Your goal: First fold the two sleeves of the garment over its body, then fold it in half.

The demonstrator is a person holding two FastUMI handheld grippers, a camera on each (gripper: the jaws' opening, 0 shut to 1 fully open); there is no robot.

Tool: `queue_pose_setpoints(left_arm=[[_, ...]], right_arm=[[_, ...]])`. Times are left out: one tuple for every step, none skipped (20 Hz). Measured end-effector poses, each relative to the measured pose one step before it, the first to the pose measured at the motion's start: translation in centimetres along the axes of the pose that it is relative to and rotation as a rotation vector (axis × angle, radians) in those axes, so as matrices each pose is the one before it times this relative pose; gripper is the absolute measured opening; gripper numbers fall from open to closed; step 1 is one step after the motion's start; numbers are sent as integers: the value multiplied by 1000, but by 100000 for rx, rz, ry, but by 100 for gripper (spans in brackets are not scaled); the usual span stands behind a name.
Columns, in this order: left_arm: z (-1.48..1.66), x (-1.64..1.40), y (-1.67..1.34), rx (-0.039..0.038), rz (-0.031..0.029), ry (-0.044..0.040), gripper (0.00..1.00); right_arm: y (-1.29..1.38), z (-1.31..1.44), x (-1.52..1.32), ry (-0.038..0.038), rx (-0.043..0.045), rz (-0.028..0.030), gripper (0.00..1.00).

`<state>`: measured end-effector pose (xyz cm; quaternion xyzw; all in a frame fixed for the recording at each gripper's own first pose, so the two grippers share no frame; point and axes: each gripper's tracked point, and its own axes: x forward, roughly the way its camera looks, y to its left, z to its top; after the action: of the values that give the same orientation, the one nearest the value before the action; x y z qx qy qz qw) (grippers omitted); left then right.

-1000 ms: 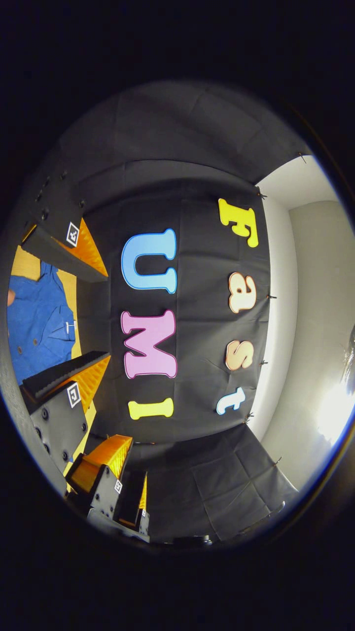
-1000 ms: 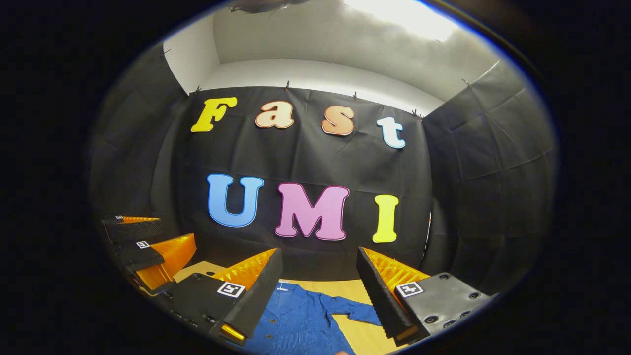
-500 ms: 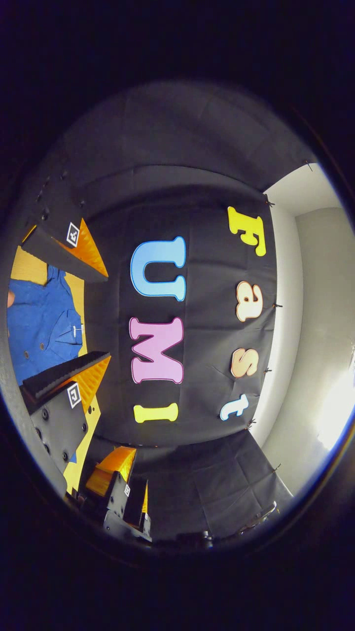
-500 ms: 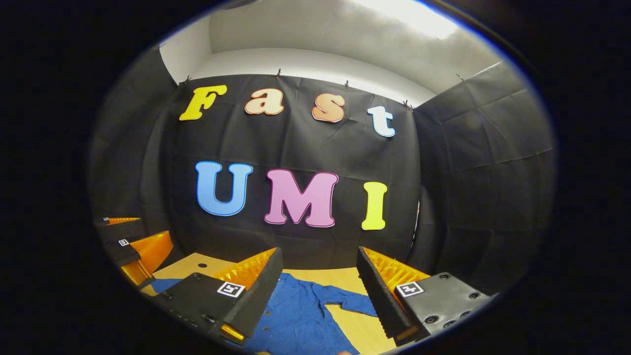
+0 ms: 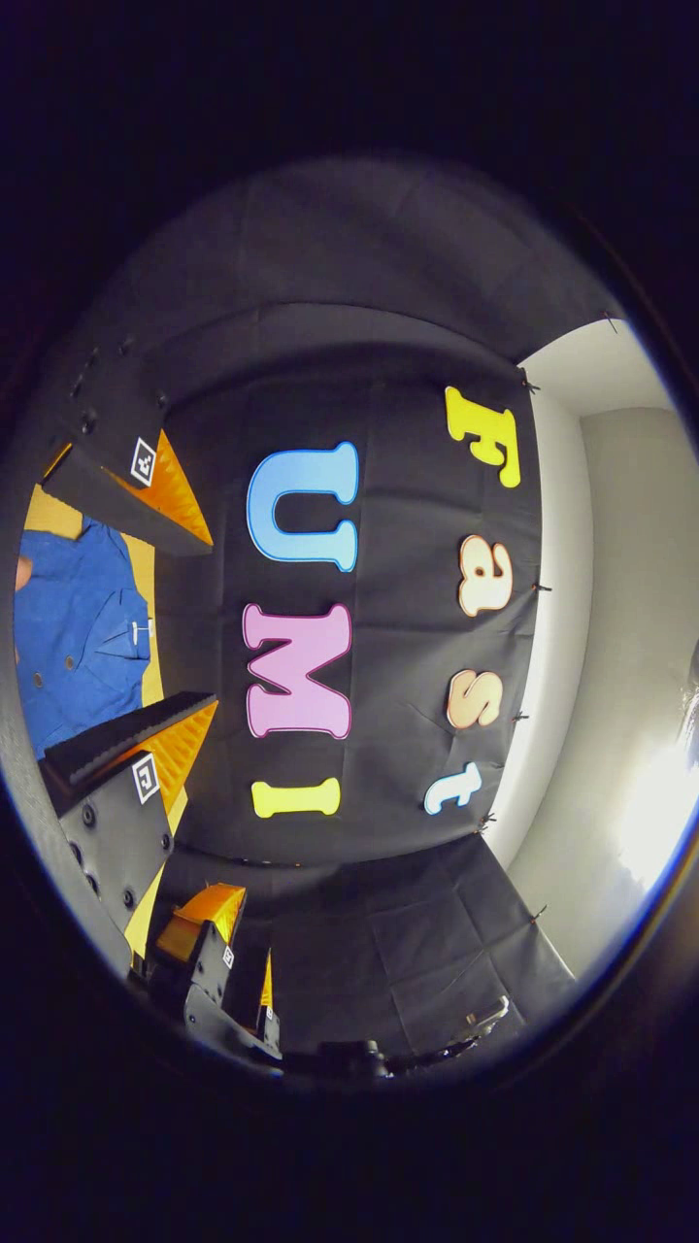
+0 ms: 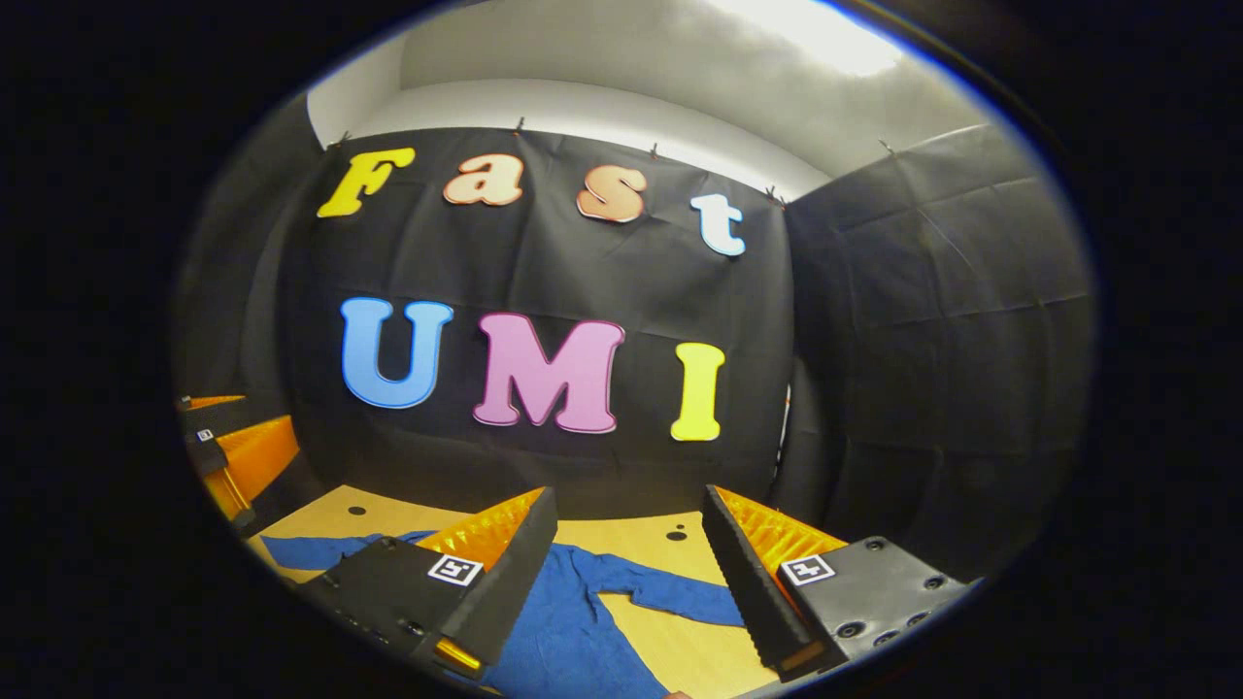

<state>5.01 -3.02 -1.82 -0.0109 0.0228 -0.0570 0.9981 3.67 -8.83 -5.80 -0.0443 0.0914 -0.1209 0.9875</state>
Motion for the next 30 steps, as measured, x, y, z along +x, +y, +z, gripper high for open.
queue_pose_setpoints(left_arm=[[320, 365, -327, -2, -762, -421, 82], [338, 538, -439, 158, -1107, -672, 82], [60, 639, -482, 524, -900, -479, 83], [-4, 768, -369, 724, -156, -23, 82], [-43, 663, -383, 379, -413, 567, 82], [-189, 839, -667, -79, -1053, 1173, 82], [-179, 930, -720, 25, -687, 1255, 82], [-30, 752, -597, 402, -322, 1050, 82], [-31, 791, -620, 668, -532, 607, 82], [117, 900, -719, 894, -551, 250, 82], [-54, 882, -826, 949, -736, 316, 82], [2, 959, -967, 867, -1489, 559, 82], [-325, 1108, -1270, 390, -2843, 682, 82], [-157, 1048, -1058, 528, -2275, 921, 82], [-12, 940, -602, 1118, -919, 546, 82], [126, 935, -507, 1434, -471, 205, 82], [75, 905, -576, 1300, -438, -80, 82], [108, 927, -660, 1082, -784, 159, 82], [-138, 885, -722, 852, -552, 955, 82], [-127, 736, -616, 662, -330, 1086, 82], [-150, 677, -692, 584, -316, 815, 82], [-54, 542, -673, 651, -278, 648, 82], [39, 443, -596, 922, -196, 278, 82], [77, 513, -658, 1283, -373, 350, 82], [-4, 530, -565, 1466, -316, 347, 82], [147, 441, -412, 872, 63, 148, 82], [36, 568, -553, 205, -686, -68, 82], [11, 486, -438, 89, -626, 69, 82], [40, 391, -276, 359, -126, 378, 83], [-28, 409, -235, 302, -43, 366, 83]], right_arm=[[-1592, -965, 725, 2094, 260, -3675, 95], [-1557, -959, 808, 1960, 291, -3356, 95], [-1424, -1154, 976, 2512, 193, -3091, 95], [-1226, -1211, 974, 2645, 90, -2087, 95], [-907, -1450, 1053, 3718, -452, -951, 95], [-1153, -1290, 1227, 3090, -957, -1936, 95], [-1379, -1568, 1309, 4580, -97, -1464, 95], [-974, -1508, 1408, 5299, 1678, -259, 95], [-1167, -1381, 1547, 4917, 2799, -481, 96], [-1048, -1353, 1513, 5219, 3165, 103, 96], [-1279, -1628, 1815, 5808, 4261, 319, 96], [-738, -1632, 1617, 6644, 3710, 1537, 96], [-815, -1876, 1785, 7057, 3811, 1620, 96], [-774, -1791, 1842, 7071, 4164, 342, 95], [-1045, -1393, 1860, 6164, 3837, -933, 95], [-835, -1020, 1457, 5246, 3669, -1095, 95], [-650, -786, 1579, 3854, 3228, -866, 95], [-397, -801, 1233, 4232, 2854, 579, 94], [-229, -498, 1183, 3578, 1717, 1428, 94], [-484, -585, 1086, 3465, -218, 900, 94], [-543, -874, 784, 5190, -1105, 290, 94], [-378, -916, 710, 5669, 205, -208, 95], [-344, -112, 686, 2442, 1178, -534, 96], [-324, 280, 939, 801, 1614, 9, 96], [-263, 235, 346, 1268, 1642, 218, 96], [-220, -95, 479, 1876, 1600, 325, 87], [-94, -56, 593, 1950, 1633, 431, 96], [-279, -350, 603, 3258, 1341, -299, 96], [-355, -128, 390, 2296, 928, -1500, 96], [-220, 90, 415, 1534, 619, -921, 96]])
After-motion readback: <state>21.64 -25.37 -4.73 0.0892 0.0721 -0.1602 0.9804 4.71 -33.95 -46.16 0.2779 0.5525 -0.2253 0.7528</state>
